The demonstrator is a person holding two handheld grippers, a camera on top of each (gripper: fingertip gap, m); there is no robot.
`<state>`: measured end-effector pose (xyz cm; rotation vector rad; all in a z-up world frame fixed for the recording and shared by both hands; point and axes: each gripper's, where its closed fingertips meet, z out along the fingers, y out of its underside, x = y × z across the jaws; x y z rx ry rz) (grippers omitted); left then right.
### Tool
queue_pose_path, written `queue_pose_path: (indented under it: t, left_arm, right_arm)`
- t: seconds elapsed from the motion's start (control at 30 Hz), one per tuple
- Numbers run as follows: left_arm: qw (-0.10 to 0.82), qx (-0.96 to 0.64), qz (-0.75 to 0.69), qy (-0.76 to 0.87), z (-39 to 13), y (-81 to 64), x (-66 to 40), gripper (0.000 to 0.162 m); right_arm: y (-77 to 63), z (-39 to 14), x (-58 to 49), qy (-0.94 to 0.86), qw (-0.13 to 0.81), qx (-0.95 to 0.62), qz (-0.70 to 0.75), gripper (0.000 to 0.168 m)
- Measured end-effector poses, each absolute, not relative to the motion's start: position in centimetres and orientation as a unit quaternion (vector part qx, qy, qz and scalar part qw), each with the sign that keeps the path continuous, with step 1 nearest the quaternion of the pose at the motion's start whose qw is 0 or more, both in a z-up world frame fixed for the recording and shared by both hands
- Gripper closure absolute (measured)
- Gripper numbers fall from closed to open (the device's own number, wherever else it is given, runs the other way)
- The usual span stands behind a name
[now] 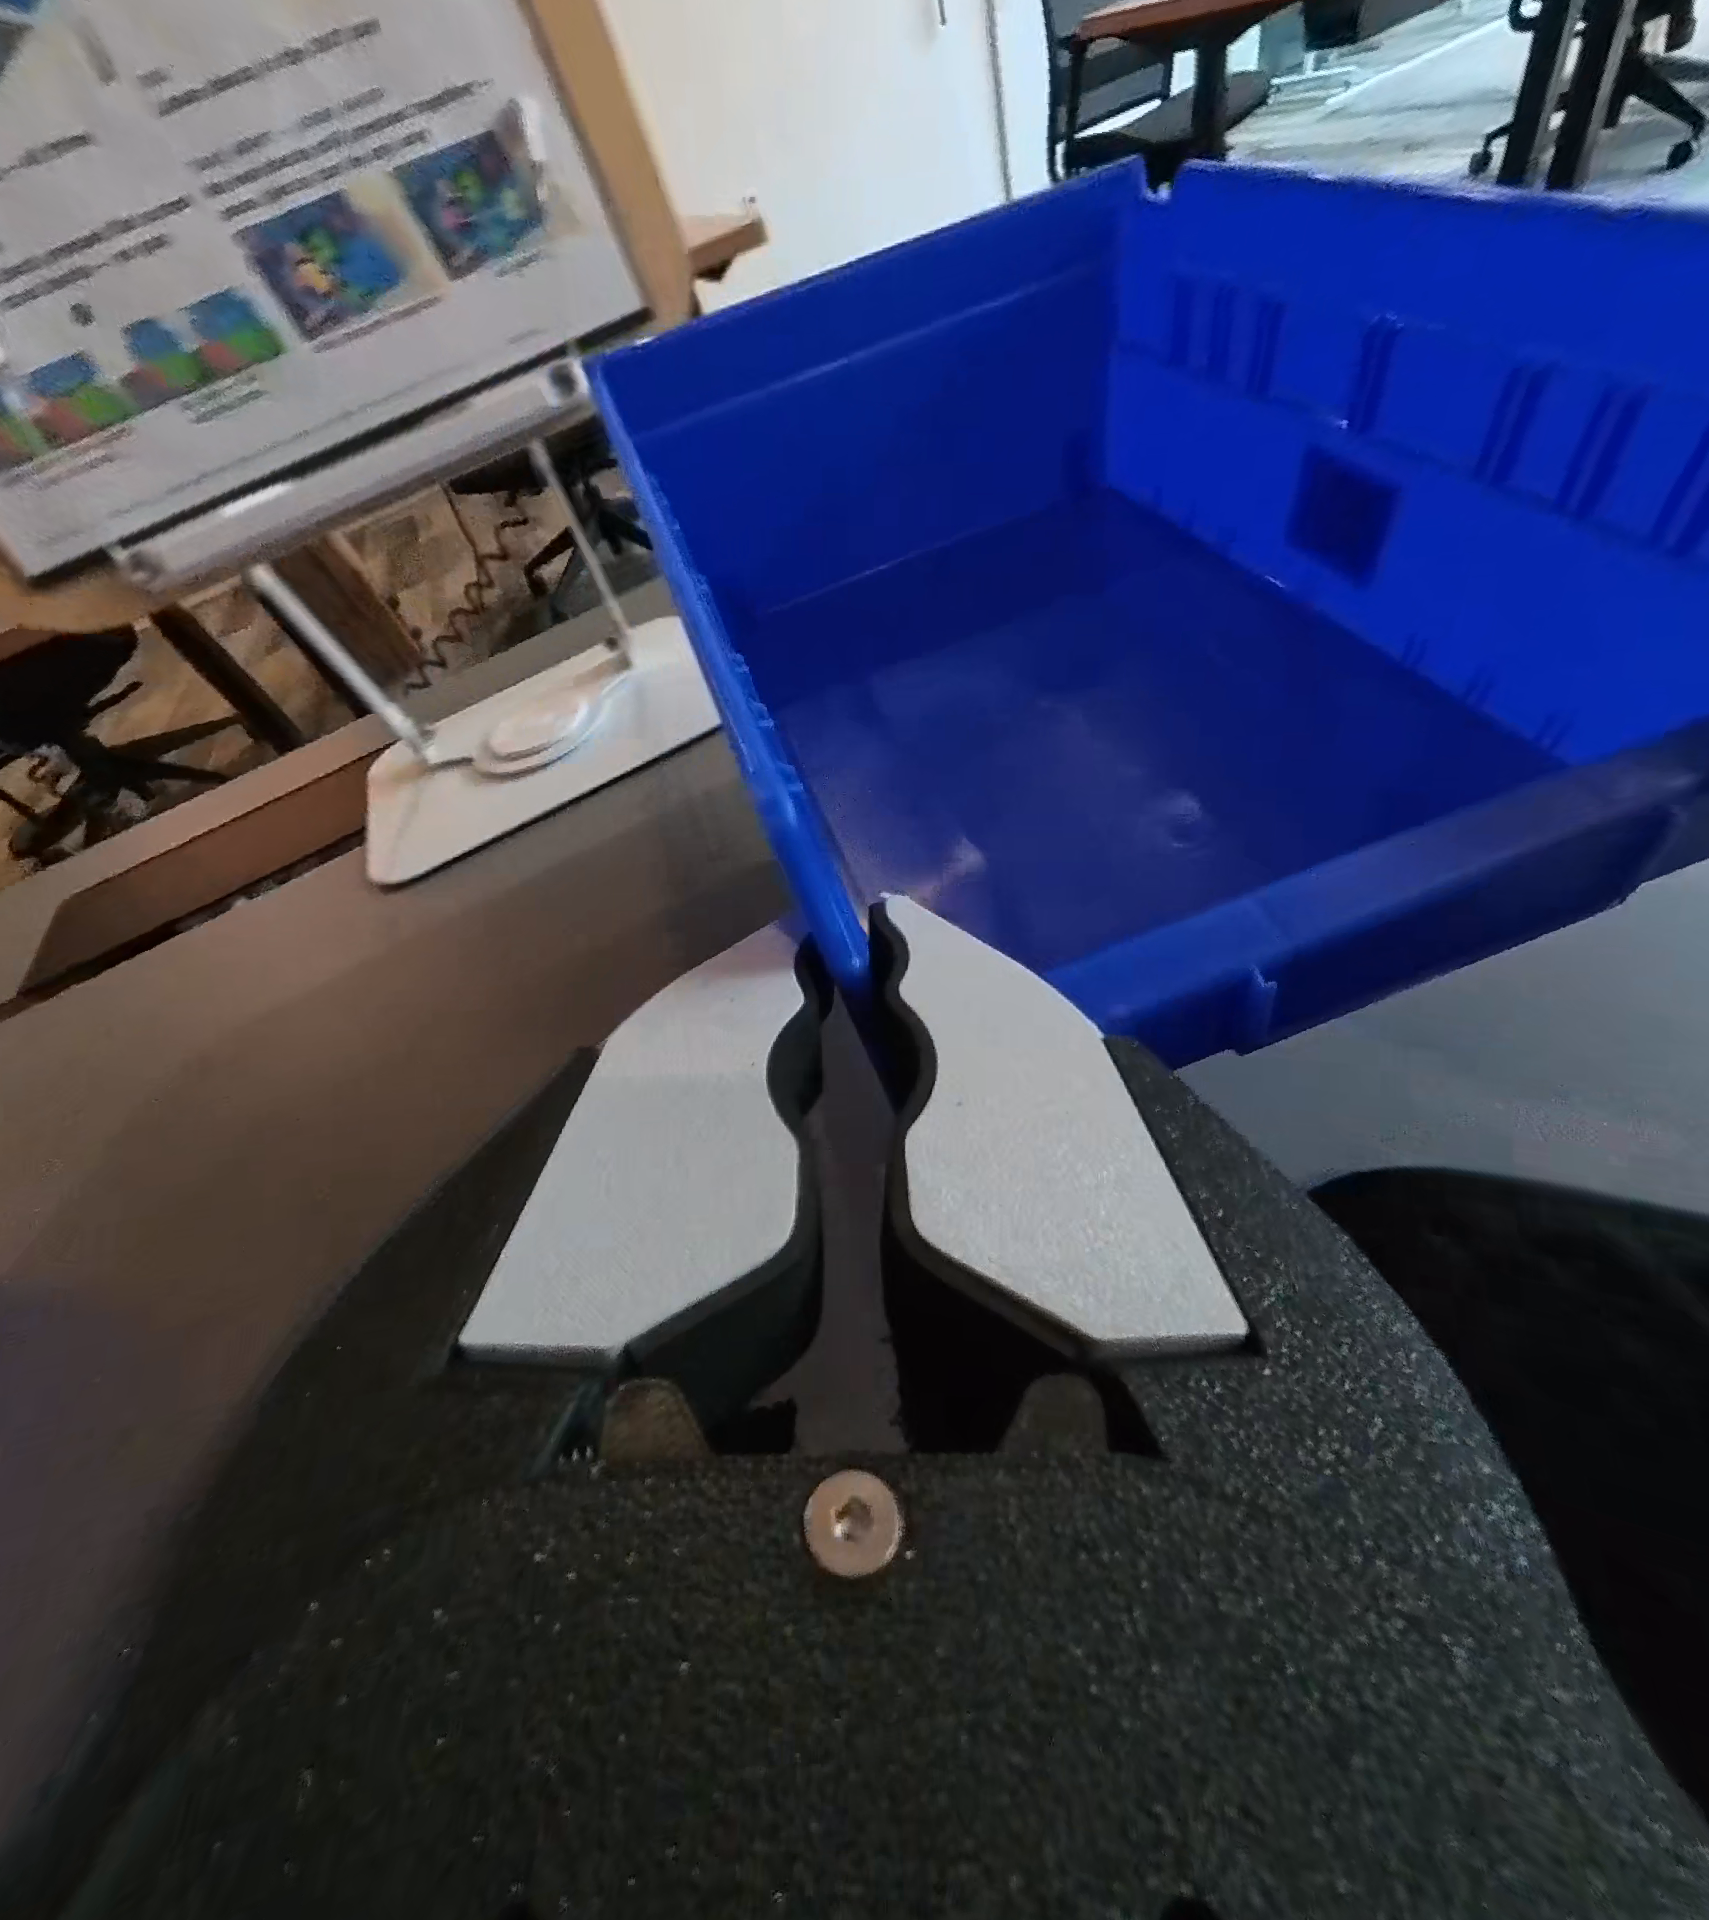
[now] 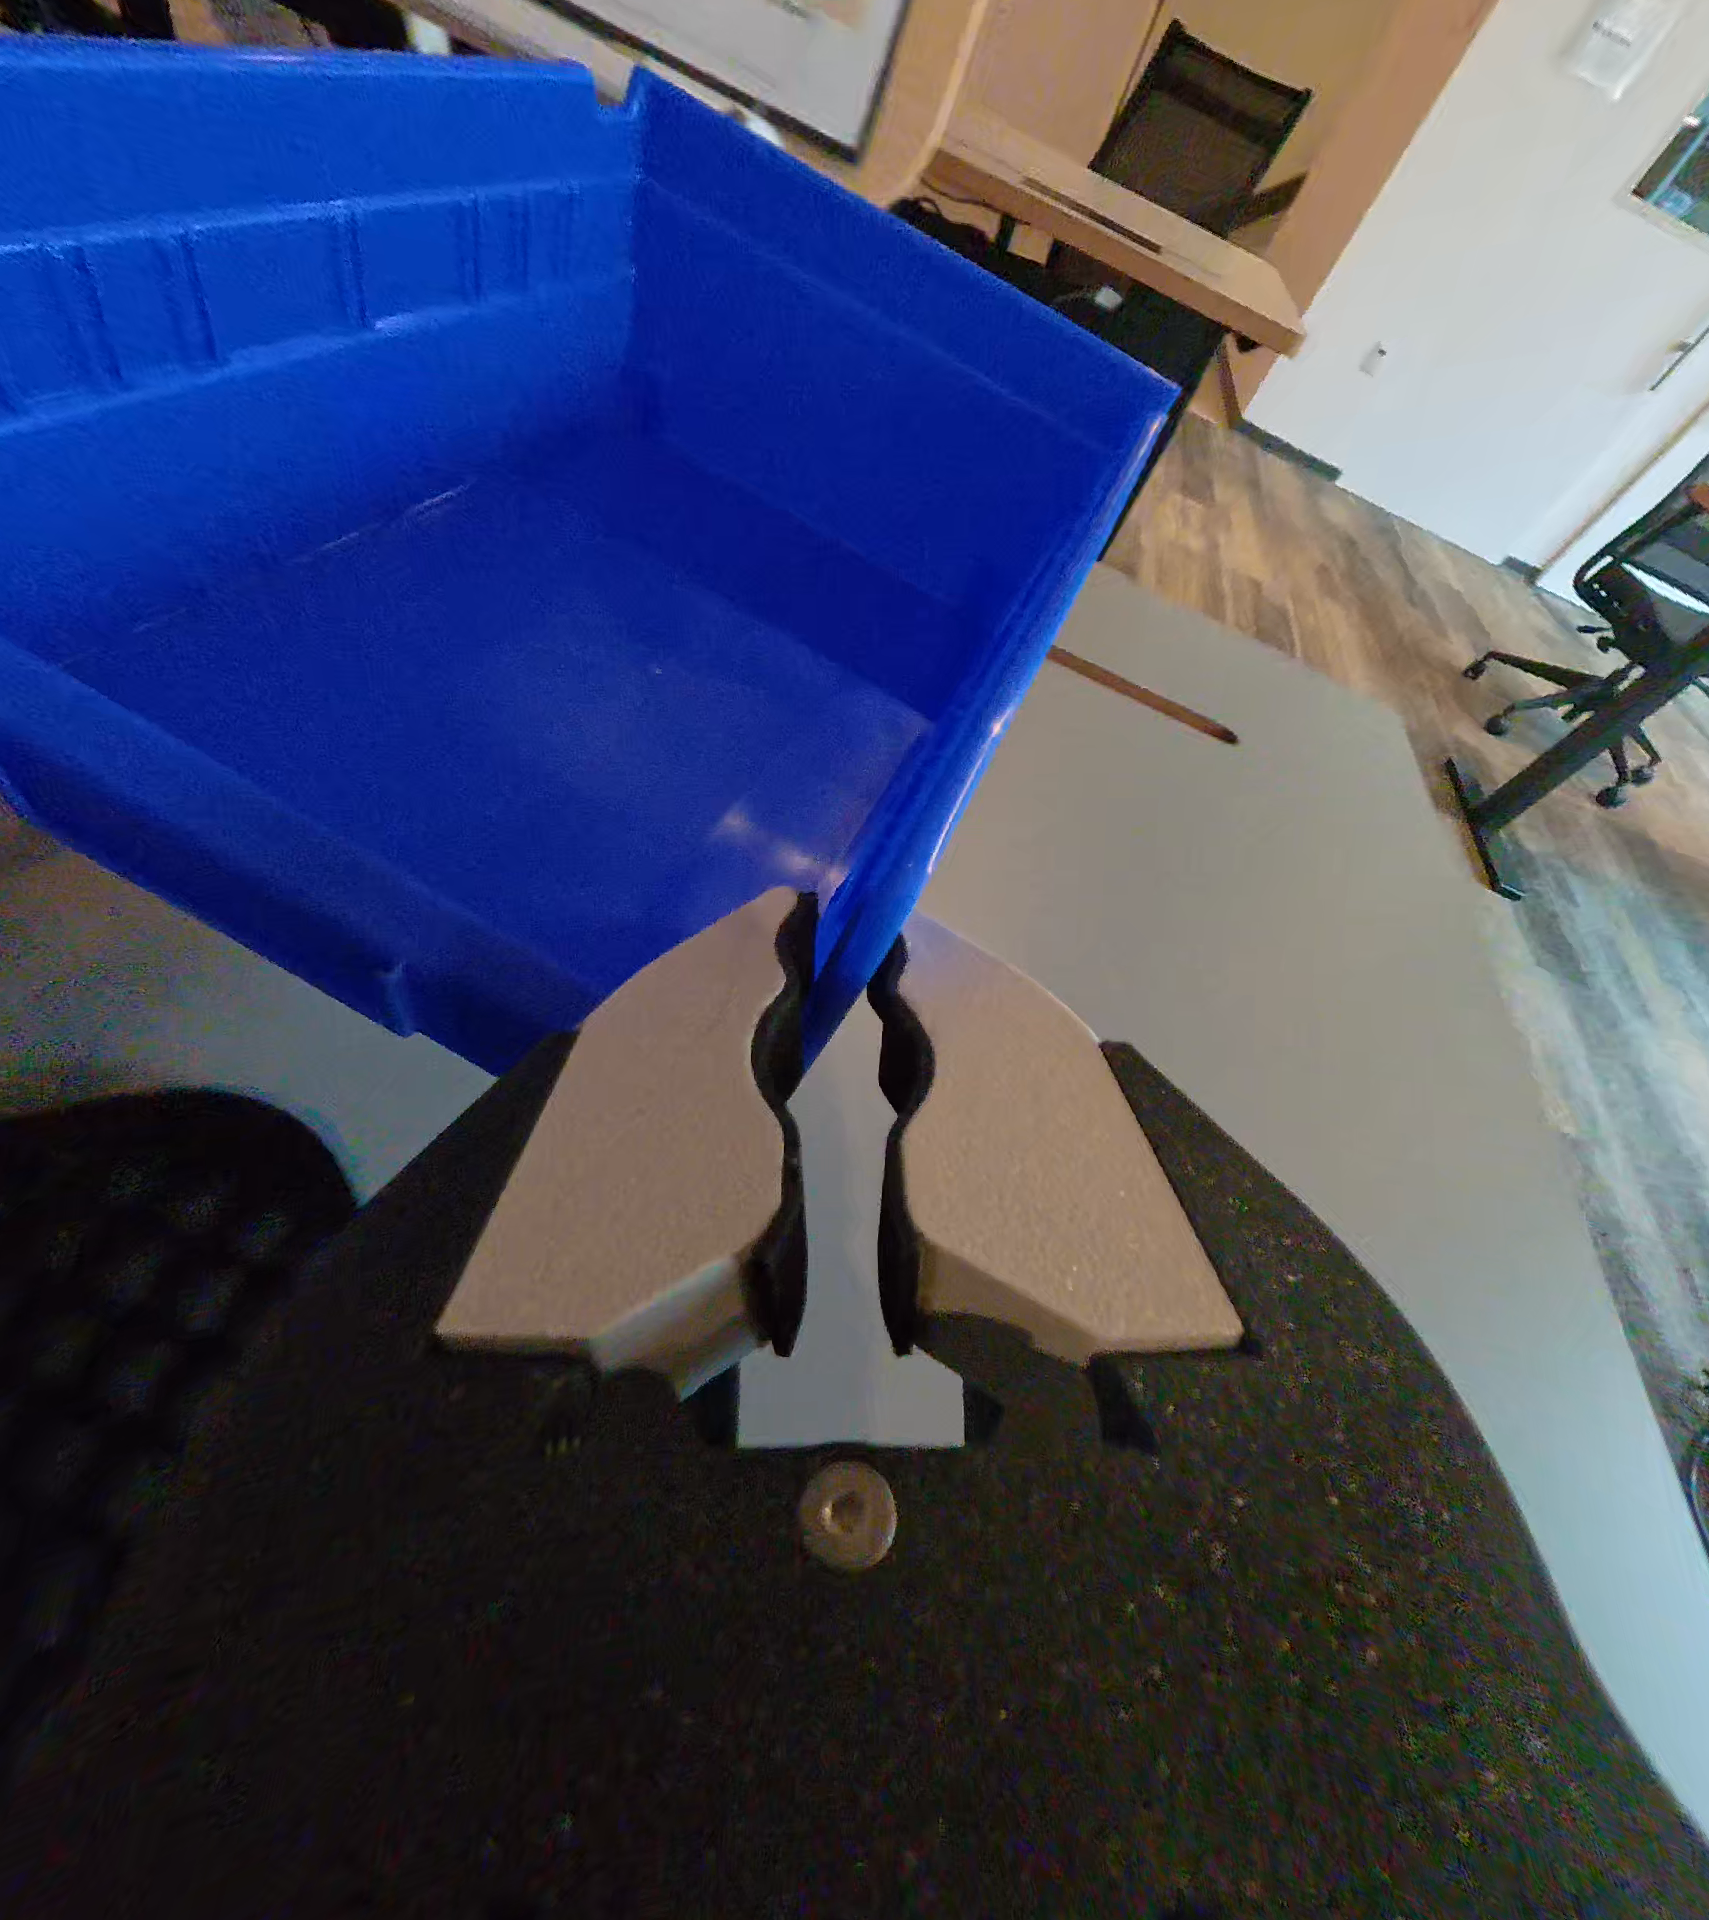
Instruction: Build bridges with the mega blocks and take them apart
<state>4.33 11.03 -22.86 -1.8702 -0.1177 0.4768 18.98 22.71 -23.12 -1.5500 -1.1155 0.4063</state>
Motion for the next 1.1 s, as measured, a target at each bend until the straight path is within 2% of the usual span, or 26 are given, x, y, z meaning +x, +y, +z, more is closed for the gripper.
queue_pose_path:
  t: [0.57,0.77,1.1]
  left_arm:
    - [0.536,-0.821,0.191,0.052,-27.4,21.5,16.0,0.151]
    - [0.514,-0.829,0.199,0.09,-29.5,23.2,17.9,0.149]
    - [0.511,-0.827,0.199,0.123,-29.8,25.2,19.9,0.147]
  right_arm:
    - [33.3,-26.3,30.4,-0.459,0.562,-0.669,0.162,0.161]
    - [35.3,-28.1,32.1,-0.466,0.562,-0.662,0.167,0.162]
    - [37.7,-28.9,33.7,-0.463,0.56,-0.661,0.186,0.161]
